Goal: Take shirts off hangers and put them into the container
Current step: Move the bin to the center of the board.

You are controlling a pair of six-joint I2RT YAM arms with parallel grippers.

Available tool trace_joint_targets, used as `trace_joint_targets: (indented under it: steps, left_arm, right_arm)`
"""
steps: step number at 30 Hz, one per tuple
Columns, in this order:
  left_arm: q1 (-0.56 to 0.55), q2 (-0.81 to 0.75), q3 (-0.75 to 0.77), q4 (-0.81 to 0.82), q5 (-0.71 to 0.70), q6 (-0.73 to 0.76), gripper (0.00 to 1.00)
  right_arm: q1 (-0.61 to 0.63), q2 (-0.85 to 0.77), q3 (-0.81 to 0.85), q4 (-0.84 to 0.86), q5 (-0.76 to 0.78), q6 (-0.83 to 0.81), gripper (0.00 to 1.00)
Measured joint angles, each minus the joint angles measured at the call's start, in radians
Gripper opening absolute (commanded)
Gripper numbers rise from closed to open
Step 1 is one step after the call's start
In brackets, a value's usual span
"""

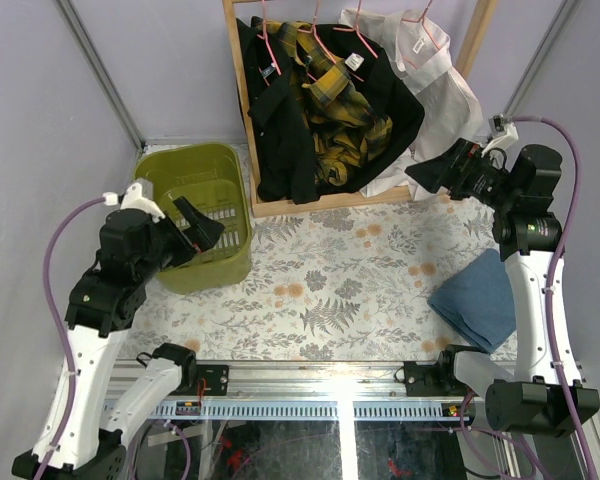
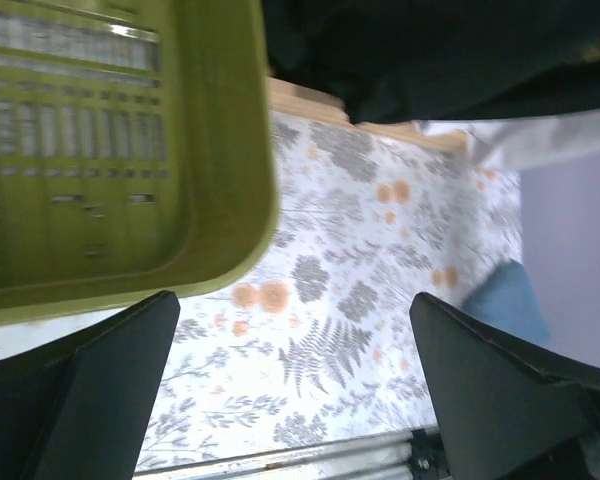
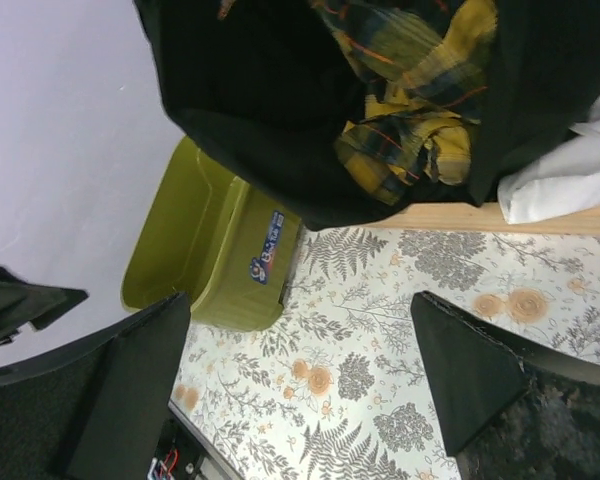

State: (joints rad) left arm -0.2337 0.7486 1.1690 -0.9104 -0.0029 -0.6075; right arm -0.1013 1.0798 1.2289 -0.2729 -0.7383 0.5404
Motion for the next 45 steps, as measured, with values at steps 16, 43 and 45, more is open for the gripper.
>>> trace_joint_targets:
  steps: [16,43,45]
  left_arm:
    - [-0.306,0.393,-0.060,0.335,0.193,-0.067,1.00]
    - [-0.269,0.185,-0.221,0.261,-0.138,-0.003,1.00]
    - [-0.269,0.137,-0.237,0.272,-0.156,0.005,1.00]
  right_arm:
    - [0.018,0.092,0.058,-0.091,-0.120,-0.060,1.00]
    - [0.541,0.320,0.410,-0.391,0.512,-0.372,0.91]
    - [0.554,0.320,0.410,-0.335,0.533,-0.371,0.91]
